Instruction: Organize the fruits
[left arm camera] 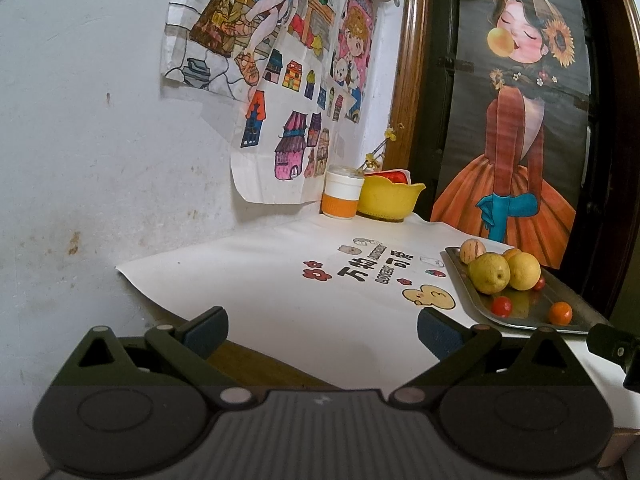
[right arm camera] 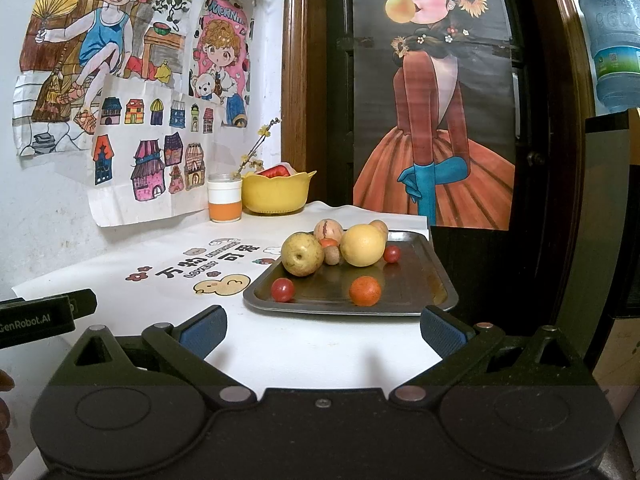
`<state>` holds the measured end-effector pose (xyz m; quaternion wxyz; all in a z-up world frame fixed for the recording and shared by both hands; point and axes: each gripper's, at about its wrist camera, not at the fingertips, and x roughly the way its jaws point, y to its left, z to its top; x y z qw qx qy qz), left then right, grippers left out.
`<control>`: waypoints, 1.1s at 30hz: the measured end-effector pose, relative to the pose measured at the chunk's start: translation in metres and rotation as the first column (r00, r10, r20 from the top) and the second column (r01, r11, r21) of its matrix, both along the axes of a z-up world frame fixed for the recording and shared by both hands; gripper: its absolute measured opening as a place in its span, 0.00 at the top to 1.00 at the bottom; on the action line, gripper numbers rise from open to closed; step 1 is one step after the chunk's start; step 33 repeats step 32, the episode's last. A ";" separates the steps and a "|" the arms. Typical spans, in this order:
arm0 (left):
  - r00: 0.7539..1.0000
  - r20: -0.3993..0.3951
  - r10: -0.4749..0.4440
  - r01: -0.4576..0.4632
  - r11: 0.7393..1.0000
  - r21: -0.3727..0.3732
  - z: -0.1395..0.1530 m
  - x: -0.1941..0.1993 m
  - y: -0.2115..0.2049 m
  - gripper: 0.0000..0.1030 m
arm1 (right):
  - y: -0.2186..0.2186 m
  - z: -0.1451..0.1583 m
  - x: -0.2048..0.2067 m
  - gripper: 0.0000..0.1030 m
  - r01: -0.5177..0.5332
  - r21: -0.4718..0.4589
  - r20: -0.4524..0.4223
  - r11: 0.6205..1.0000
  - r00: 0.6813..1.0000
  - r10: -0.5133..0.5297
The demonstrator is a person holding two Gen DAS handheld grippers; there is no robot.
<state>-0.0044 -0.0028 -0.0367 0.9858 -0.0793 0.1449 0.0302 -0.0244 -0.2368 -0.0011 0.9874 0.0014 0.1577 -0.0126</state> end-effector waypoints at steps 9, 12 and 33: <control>1.000 -0.027 0.016 -0.016 1.000 0.012 0.004 0.001 -0.003 0.00 | 0.000 0.000 0.000 0.01 -0.001 0.000 -0.002 1.000 1.000 0.001; 0.999 -0.032 0.030 -0.029 0.999 0.028 0.005 0.001 -0.005 0.00 | 0.000 0.000 0.000 0.01 -0.001 0.000 -0.002 1.000 1.000 0.001; 1.000 -0.022 -0.003 0.003 0.999 0.033 0.007 -0.002 -0.009 0.00 | 0.000 0.000 0.000 0.01 -0.001 0.000 -0.003 1.000 1.000 0.001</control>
